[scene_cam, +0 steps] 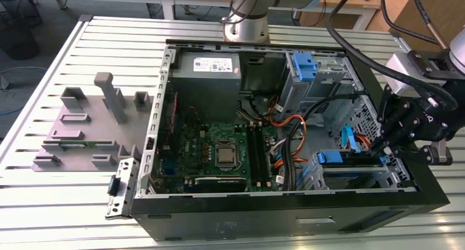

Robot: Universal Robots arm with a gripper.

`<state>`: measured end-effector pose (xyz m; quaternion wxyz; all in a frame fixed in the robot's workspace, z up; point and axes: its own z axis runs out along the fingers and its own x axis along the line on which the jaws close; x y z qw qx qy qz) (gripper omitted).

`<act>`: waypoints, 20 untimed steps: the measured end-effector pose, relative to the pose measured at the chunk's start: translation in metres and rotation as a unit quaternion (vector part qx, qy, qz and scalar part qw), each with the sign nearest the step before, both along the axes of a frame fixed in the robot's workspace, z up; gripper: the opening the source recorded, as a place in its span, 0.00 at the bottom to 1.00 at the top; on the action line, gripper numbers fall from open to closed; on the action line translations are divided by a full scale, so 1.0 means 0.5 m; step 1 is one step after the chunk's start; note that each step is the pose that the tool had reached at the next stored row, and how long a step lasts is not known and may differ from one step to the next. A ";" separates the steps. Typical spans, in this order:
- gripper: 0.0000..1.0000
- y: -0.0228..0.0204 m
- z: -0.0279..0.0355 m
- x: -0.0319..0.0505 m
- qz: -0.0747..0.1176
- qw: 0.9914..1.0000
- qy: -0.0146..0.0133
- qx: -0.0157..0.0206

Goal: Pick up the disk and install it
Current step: 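Insert the second disk wire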

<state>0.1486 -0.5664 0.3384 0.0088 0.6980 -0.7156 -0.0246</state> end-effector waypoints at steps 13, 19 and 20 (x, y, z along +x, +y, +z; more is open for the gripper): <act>0.24 0.0001 -0.003 0.000 0.000 1.000 0.000 0.000; 0.24 0.0000 -0.008 -0.001 0.000 1.000 0.000 -0.002; 0.24 -0.0001 -0.008 -0.001 0.000 1.000 0.000 -0.002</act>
